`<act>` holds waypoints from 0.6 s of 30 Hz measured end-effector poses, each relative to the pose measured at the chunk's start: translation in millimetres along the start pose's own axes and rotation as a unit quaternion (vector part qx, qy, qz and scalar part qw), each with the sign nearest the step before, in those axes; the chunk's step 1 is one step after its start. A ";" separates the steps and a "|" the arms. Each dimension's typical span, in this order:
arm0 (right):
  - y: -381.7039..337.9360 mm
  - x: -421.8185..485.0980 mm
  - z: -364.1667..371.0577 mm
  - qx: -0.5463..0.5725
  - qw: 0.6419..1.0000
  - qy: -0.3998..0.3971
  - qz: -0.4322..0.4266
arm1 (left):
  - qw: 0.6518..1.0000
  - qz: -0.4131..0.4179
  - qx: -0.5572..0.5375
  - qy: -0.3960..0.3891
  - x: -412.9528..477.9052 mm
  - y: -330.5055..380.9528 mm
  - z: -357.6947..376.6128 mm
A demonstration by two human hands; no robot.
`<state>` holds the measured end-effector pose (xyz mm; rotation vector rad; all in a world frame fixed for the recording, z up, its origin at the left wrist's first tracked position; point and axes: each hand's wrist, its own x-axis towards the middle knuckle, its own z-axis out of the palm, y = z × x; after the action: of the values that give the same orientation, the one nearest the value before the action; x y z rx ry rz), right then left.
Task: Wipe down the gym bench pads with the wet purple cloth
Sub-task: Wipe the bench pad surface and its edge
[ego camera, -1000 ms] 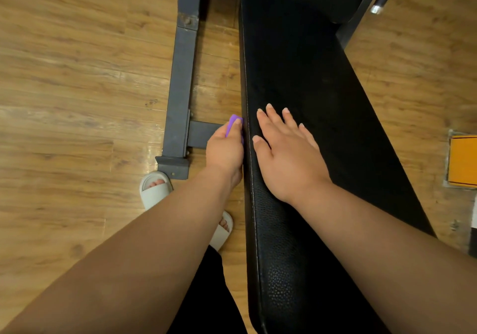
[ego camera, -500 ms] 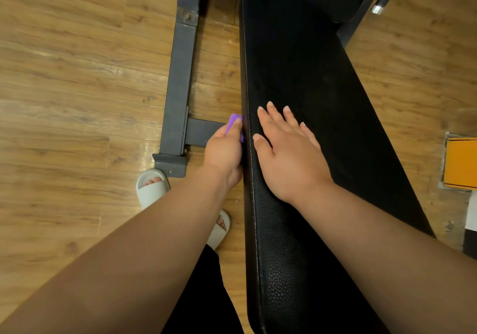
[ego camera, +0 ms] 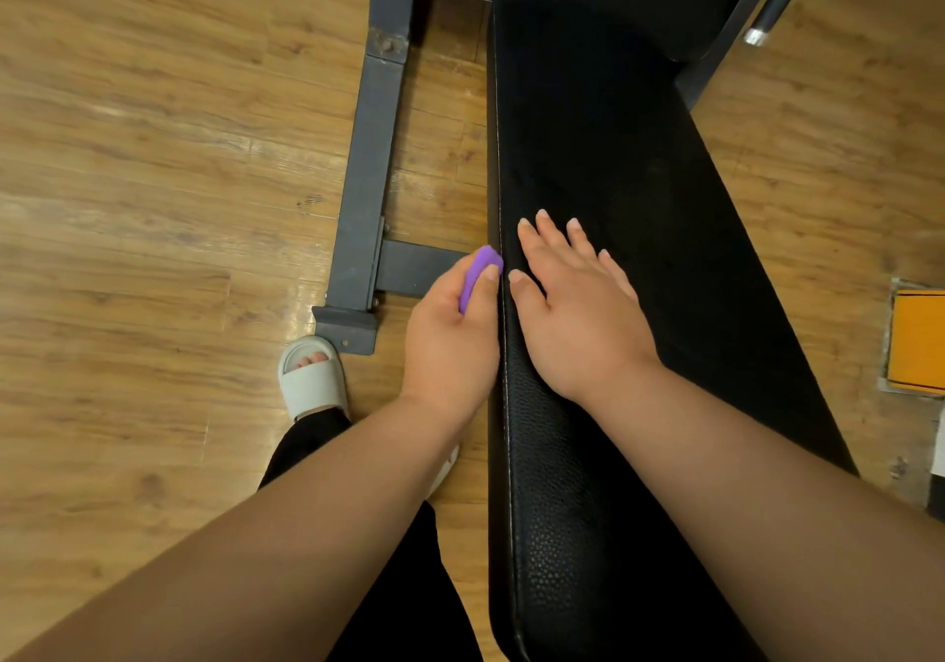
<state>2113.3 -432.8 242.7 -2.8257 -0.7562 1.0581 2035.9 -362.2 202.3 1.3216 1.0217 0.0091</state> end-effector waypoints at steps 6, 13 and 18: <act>0.4 -3.0 -2.7 0.007 1.000 0.000 -0.008 | 0.996 -0.070 -0.057 -0.028 19.1 12.3 5.0; -0.9 -13.4 -5.6 -0.011 1.000 -0.011 -0.010 | 0.998 -0.035 -0.019 -0.050 -34.9 -0.1 -14.3; -0.8 -39.1 -3.5 -0.002 0.999 -0.041 -0.019 | 0.997 -0.069 -0.012 -0.033 -16.3 13.4 -7.4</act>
<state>2089.7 -449.3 269.4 -2.7754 -0.8148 1.1738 2028.8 -361.0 223.4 1.2188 1.0526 -0.1252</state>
